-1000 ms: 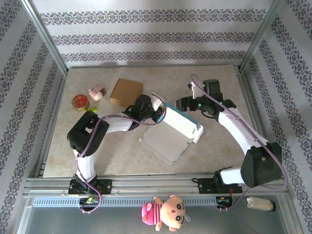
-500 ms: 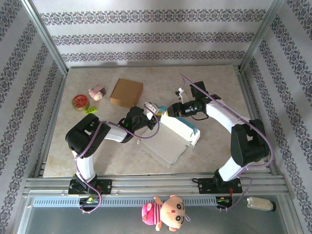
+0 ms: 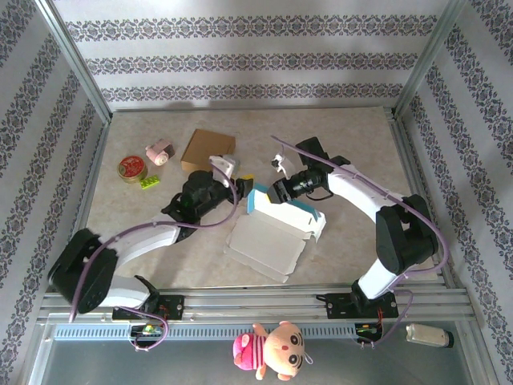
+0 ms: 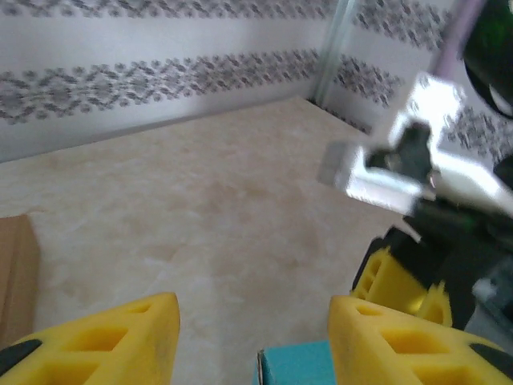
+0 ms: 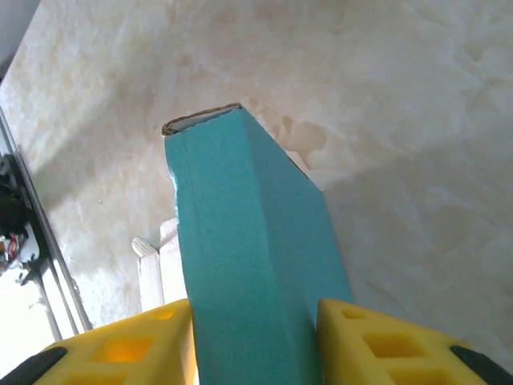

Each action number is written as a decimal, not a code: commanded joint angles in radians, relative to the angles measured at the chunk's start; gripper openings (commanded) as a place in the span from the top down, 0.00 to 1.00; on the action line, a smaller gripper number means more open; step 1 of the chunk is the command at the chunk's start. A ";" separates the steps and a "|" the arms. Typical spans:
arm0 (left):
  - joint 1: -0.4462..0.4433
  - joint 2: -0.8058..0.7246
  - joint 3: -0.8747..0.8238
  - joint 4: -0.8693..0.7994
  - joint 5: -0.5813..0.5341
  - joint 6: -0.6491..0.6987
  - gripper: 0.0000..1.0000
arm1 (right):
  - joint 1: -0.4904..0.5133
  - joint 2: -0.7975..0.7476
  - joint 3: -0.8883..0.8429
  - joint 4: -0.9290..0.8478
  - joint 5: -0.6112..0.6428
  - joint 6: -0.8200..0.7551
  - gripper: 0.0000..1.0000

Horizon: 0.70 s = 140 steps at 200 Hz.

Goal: Fold the paper box

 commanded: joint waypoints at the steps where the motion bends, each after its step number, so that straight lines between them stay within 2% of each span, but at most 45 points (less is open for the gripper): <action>1: -0.003 -0.107 0.011 -0.310 -0.163 -0.156 0.48 | 0.030 -0.019 0.061 -0.032 0.035 -0.172 0.60; 15: 0.018 -0.178 -0.002 -0.391 -0.209 -0.218 0.47 | 0.051 -0.012 0.087 -0.031 0.039 -0.246 0.63; 48: 0.080 -0.310 -0.041 -0.510 -0.220 -0.334 0.41 | 0.106 0.043 0.196 -0.039 0.050 -0.395 0.65; 70: 0.113 -0.347 -0.013 -0.648 -0.235 -0.446 0.29 | 0.125 0.085 0.281 -0.051 0.031 -0.421 0.62; 85: 0.148 -0.327 0.043 -0.748 -0.160 -0.538 0.26 | 0.113 0.082 0.329 -0.032 -0.036 -0.305 0.61; 94: 0.166 -0.298 0.080 -0.781 -0.084 -0.571 0.26 | 0.104 0.050 0.323 0.020 -0.043 -0.199 0.56; 102: 0.174 -0.263 0.113 -0.787 -0.007 -0.588 0.26 | 0.101 0.007 0.289 0.079 0.037 -0.082 0.52; 110: 0.173 -0.213 0.152 -0.787 0.072 -0.596 0.26 | 0.099 -0.041 0.260 0.099 0.186 0.037 0.50; 126: 0.175 -0.090 0.266 -0.815 0.206 -0.611 0.26 | 0.078 -0.139 0.226 0.013 0.444 0.276 0.48; 133: 0.175 -0.034 0.315 -0.827 0.250 -0.614 0.26 | 0.057 -0.185 0.215 -0.055 0.510 0.399 0.48; 140: 0.175 0.020 0.359 -0.828 0.290 -0.614 0.26 | 0.028 -0.239 0.185 -0.103 0.522 0.518 0.48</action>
